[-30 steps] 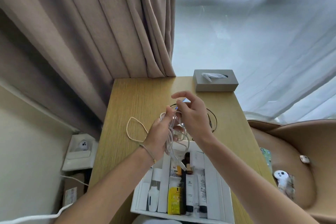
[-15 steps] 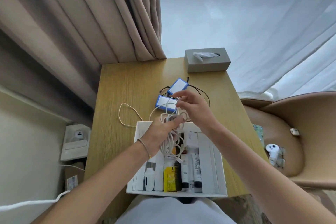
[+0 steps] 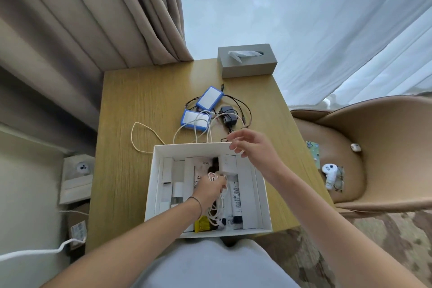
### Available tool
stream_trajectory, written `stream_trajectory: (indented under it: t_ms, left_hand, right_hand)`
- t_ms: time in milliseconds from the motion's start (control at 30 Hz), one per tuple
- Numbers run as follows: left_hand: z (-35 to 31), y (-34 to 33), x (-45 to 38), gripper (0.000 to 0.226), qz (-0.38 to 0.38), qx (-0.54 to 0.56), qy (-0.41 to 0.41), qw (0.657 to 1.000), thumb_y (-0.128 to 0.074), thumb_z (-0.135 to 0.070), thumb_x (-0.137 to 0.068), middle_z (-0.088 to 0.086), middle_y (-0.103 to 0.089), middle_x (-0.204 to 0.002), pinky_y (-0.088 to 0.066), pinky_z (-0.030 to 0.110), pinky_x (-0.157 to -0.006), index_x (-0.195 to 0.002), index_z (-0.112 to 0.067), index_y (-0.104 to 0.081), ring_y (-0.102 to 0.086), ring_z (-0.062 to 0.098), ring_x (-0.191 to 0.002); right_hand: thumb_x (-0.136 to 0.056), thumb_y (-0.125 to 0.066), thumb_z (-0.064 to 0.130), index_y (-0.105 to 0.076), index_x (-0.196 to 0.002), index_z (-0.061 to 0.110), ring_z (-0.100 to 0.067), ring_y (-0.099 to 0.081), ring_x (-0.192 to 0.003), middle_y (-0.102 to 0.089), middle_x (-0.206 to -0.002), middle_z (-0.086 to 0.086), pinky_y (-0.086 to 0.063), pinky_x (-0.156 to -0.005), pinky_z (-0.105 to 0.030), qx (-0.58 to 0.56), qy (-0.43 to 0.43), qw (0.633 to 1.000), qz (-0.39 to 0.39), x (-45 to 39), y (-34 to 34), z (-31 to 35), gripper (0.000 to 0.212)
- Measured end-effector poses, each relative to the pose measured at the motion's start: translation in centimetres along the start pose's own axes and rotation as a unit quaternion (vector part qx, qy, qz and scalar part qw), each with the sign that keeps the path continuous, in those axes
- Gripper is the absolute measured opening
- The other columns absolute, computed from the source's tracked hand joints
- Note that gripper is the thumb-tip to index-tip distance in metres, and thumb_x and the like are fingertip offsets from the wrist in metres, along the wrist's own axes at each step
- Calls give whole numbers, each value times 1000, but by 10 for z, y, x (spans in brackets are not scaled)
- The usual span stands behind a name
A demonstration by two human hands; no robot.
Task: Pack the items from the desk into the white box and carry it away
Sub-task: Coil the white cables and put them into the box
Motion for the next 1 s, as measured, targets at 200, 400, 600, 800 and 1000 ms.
stream_trajectory:
  t_ms: [200, 400, 600, 800, 1000]
  left_hand:
    - [16, -21, -7, 34, -62, -211, -102, 970, -54, -37, -94, 0, -56, -69, -42, 28, -54, -67, -16, -55, -51, 14, -62]
    - [16, -34, -3, 55, -124, -501, -164, 840, -31, -59, -92, 6, -54, -130, -36, 43, -96, -124, -22, -56, -44, 27, -116]
    - [0, -19, 6, 78, -38, -497, -118, 859, -28, -79, -82, 6, -62, -121, -47, 45, -90, -130, -23, -53, -53, 27, -114]
    - [-36, 16, 31, 54, -101, -510, -224, 824, -31, -68, -90, -6, -62, -100, -45, 33, -66, -115, -31, -62, -58, 16, -96]
    - [-98, 51, 33, 27, -178, -457, -385, 782, -42, -39, -92, -7, -64, -87, -45, 30, -61, -92, -26, -66, -60, 17, -81]
  right_hand:
    - [-94, -56, -2, -73, -101, 10, -2, -59, -69, -71, -83, -4, -46, -63, -10, 18, -17, 1000, 2, 14, 9, -12, 22]
    - [-96, -55, -2, -72, -102, 7, -4, -58, -69, -70, -86, -7, -46, -63, -11, 19, -29, 999, 3, 22, 11, -19, 21]
    - [-94, -55, 1, -73, -100, 11, -8, -58, -74, -72, -86, -8, -47, -68, -20, 53, -28, 998, -9, 18, 11, -26, 22]
    - [-92, -56, 1, -74, -95, 16, -5, -60, -72, -73, -83, -5, -45, -68, -18, 45, -12, 999, -6, 4, 7, -18, 23]
    - [-88, -58, -3, -75, -87, 16, -2, -59, -62, -71, -75, -2, -45, -58, -10, 24, 24, 999, -22, -29, 8, 10, 26]
Point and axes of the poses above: each hand's wrist, its own x-axis away from the middle knuckle, its own y-axis out of the back of the hand, z = x × y, the point moved 3 cm from there along -x, towards the middle knuckle
